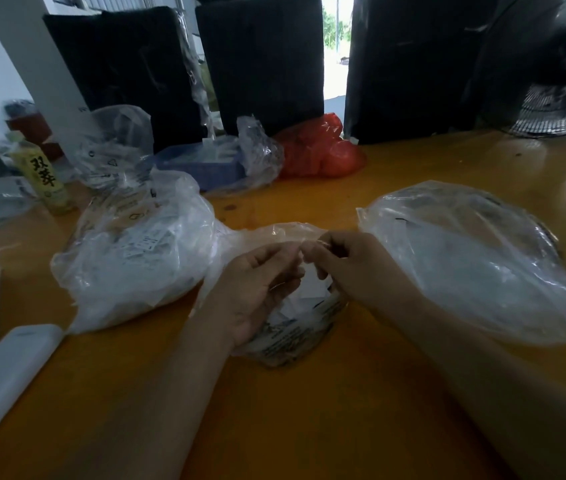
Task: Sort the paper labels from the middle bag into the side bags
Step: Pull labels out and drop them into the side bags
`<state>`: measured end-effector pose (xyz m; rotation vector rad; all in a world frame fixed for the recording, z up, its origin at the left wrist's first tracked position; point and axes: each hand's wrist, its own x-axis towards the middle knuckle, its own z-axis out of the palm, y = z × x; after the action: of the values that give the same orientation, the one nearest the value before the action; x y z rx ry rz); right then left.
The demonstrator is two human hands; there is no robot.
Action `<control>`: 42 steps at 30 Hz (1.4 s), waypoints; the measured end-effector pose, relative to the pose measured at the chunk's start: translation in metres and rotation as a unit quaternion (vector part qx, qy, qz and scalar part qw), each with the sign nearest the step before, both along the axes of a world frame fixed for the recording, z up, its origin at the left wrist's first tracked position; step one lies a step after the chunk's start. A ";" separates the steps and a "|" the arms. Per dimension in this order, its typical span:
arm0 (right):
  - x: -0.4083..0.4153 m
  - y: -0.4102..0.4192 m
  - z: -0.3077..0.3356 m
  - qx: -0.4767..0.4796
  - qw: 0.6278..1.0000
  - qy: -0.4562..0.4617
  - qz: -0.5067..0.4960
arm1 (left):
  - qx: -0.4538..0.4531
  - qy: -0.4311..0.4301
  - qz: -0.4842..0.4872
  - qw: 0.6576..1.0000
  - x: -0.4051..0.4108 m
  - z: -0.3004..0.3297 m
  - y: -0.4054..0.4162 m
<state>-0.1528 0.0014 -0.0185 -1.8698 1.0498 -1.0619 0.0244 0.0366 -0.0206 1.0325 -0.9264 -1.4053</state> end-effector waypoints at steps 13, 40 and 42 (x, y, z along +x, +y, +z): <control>-0.004 -0.010 0.001 -0.148 0.971 0.164 -0.090 | -0.007 0.030 0.056 0.998 0.007 -0.003 -0.003; -0.014 0.014 0.003 0.196 0.955 -0.192 -0.116 | 0.012 0.101 0.097 0.990 0.005 0.006 0.001; -0.018 0.022 -0.005 0.190 0.952 -0.212 -0.115 | -0.015 0.054 0.093 0.994 0.001 0.010 0.002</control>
<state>-0.1705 0.0229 -0.0237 -1.1666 1.1314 -1.2240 0.0252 0.0388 -0.0105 0.9843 -0.7515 -1.2742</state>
